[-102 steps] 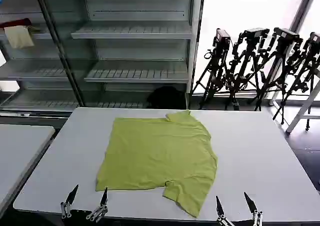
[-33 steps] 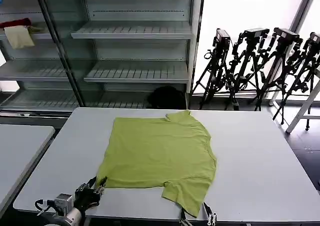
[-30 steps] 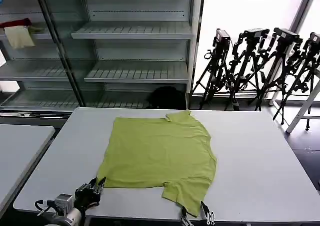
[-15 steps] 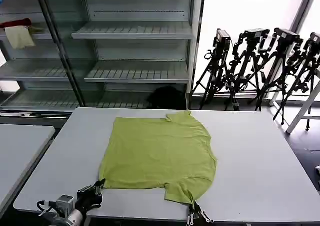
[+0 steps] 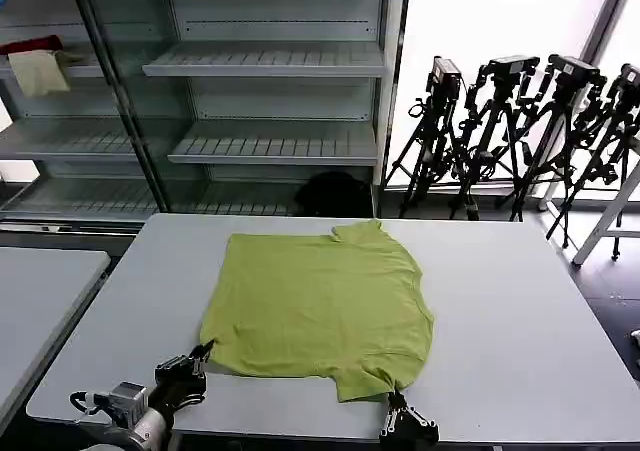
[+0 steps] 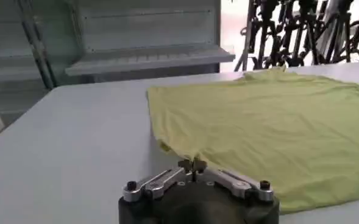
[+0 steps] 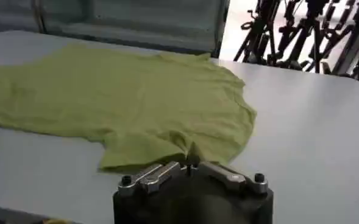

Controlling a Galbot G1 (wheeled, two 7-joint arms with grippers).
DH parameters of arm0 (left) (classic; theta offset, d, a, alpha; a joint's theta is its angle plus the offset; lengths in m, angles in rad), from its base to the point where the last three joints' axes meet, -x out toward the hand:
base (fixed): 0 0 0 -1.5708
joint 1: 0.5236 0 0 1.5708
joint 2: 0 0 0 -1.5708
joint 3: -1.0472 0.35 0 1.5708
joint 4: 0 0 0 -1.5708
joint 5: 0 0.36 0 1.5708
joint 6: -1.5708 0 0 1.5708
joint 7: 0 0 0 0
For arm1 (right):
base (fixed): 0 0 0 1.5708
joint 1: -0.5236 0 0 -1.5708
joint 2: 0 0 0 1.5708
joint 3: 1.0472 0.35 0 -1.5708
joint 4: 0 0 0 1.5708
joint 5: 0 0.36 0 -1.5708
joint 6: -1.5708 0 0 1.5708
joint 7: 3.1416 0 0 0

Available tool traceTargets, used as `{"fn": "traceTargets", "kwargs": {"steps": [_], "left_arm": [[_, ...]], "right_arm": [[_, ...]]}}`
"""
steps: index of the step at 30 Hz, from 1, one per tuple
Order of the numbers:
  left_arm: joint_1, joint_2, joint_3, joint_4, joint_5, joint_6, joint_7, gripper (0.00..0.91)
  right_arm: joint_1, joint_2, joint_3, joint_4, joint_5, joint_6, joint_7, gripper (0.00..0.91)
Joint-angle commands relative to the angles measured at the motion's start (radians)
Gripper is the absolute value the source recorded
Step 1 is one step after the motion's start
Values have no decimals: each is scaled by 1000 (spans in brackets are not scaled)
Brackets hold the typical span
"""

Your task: Fold and organize the clothes.

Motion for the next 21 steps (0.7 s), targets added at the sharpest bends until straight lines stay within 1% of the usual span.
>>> {"fn": "traceTargets", "kwargs": {"steps": [1, 4, 6, 8, 11, 15, 17, 21], "left_arm": [[-73, 1, 11, -12, -32, 15, -21, 0], [-149, -10, 26, -4, -55, 42, -42, 0], [-202, -20, 41, 11, -70, 61, -55, 0], [-250, -32, 53, 40, -73, 68, -66, 0], [-306, -47, 73, 87, -74, 71, -77, 0], [-346, -64, 84, 123, -75, 64, -83, 0], [-357, -71, 90, 130, -72, 60, -84, 0], [-370, -85, 104, 149, -50, 43, -87, 0]], "right_arm": [[50, -23, 66, 50, 27, -17, -32, 0], [96, -44, 98, 50, 58, -39, -74, 0], [168, -60, 123, 19, 133, -75, -105, 0], [213, -68, 152, -31, 148, -75, -172, 0], [269, -89, 176, -98, 148, -48, -265, 0], [352, -122, 182, -181, 147, 12, -362, 0], [379, -132, 179, -211, 147, 42, -405, 0], [425, -152, 163, -271, 145, 94, -458, 0]]}}
